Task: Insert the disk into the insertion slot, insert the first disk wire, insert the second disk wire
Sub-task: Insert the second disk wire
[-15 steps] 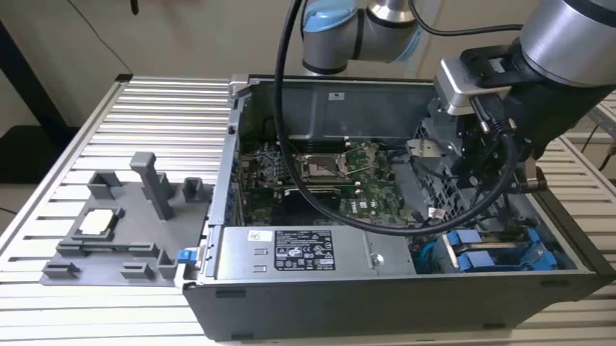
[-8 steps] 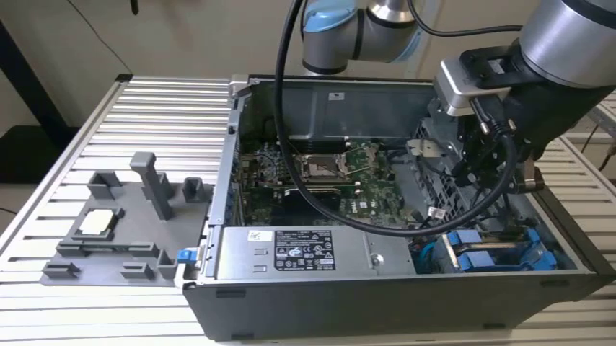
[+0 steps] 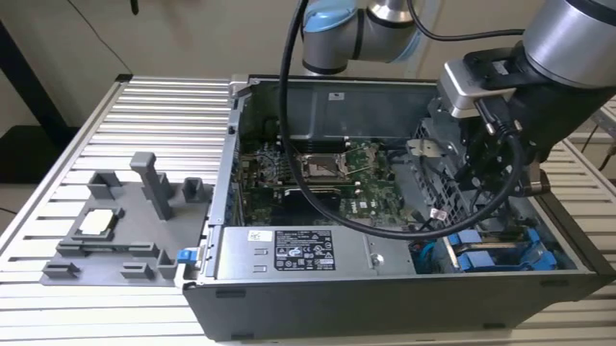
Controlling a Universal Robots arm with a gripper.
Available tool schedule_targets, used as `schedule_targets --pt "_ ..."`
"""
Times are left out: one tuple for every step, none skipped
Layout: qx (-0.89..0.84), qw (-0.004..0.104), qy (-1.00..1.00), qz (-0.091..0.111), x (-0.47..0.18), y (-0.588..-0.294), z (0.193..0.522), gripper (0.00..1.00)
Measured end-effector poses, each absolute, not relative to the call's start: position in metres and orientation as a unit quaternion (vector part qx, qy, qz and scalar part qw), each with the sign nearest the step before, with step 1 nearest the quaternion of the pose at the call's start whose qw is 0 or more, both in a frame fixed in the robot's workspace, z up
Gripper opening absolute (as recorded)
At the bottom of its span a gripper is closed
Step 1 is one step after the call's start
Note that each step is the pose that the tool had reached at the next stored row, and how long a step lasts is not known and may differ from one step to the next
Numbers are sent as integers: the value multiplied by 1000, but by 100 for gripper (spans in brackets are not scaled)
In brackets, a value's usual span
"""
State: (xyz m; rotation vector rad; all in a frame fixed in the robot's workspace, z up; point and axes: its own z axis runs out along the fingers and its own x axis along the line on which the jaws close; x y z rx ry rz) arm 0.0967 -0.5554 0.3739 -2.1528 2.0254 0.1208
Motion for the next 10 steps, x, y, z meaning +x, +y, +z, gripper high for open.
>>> schedule_targets --pt "-725 90 682 39 97 -556 374 16" --pt "-725 89 682 38 98 -557 374 16" --pt "-725 88 682 37 99 -558 374 16" --pt "-725 87 682 37 99 -559 374 16" --pt "-725 87 682 36 100 -561 374 16" --pt "-725 86 682 36 101 -562 373 16" --pt "-725 86 682 35 102 -564 373 16" --pt "-725 86 682 35 103 -565 373 16" --pt "-725 86 682 35 105 -567 372 16" --pt "-725 86 682 35 106 -568 372 16"
